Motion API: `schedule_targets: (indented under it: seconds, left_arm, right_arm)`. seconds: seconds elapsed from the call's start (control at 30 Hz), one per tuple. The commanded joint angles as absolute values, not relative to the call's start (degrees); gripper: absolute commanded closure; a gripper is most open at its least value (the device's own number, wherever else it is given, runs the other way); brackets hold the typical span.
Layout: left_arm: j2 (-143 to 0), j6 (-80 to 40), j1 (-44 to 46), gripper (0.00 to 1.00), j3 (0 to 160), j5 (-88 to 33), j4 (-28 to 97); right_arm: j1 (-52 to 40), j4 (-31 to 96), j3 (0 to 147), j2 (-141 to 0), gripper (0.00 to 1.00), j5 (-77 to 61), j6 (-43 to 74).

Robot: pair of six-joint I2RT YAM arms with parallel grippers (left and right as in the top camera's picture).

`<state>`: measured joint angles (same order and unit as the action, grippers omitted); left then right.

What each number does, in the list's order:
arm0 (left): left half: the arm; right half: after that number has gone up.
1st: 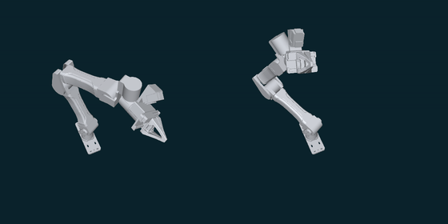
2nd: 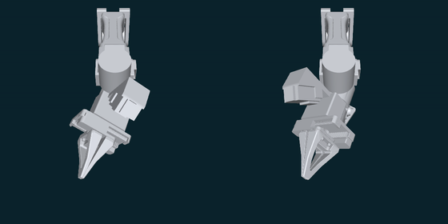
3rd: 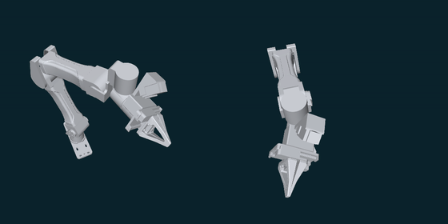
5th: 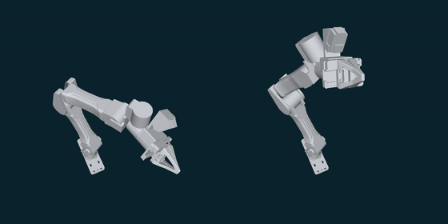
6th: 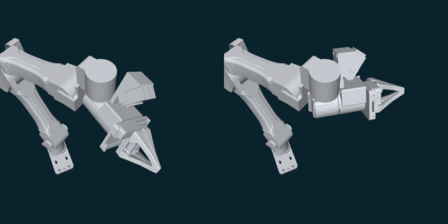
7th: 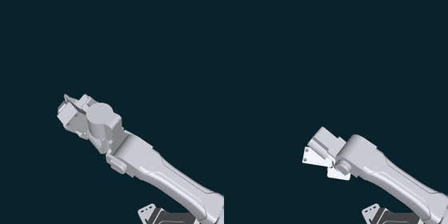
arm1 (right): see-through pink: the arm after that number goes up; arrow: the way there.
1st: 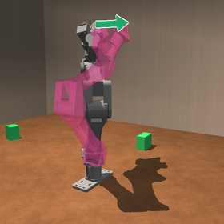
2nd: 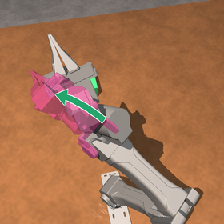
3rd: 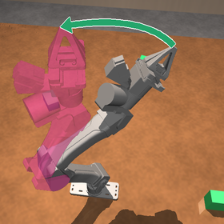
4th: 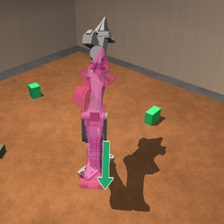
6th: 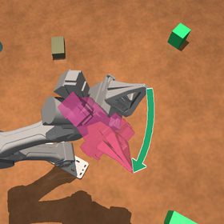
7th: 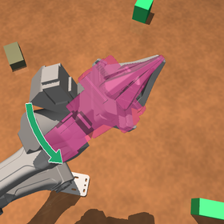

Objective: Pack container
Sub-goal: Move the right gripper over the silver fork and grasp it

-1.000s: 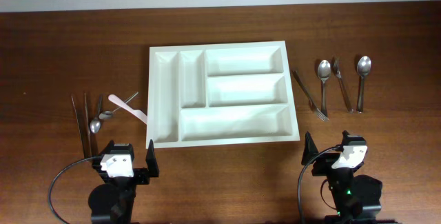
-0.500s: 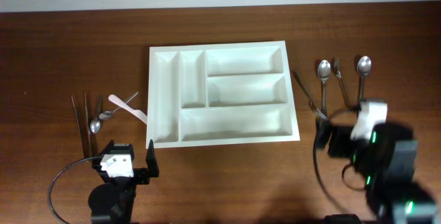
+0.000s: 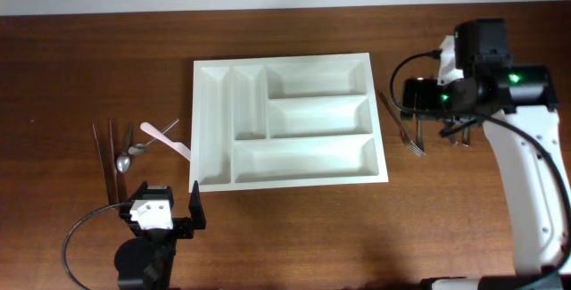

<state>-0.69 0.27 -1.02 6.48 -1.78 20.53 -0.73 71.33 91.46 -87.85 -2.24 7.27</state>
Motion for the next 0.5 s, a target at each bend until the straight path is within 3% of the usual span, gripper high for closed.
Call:
schedule_targets:
  seconds: [0.0, 0.13, 0.47]
  left_arm:
    - [-0.3, 1.1, -1.3, 0.01, 6.2, -2.6, 20.6]
    - [-0.3, 1.1, -1.3, 0.01, 6.2, -2.6, 20.6]
    - [-0.3, 1.1, -1.3, 0.01, 6.2, -2.6, 20.6]
  right_arm:
    - [0.9, 70.2, 93.2, -89.4, 0.02, -1.8, 6.4]
    - [4.1, 68.9, 93.2, -90.7, 0.01, -1.8, 6.1]
    - [9.5, 66.8, 93.2, -97.4, 0.03, -6.2, -7.3]
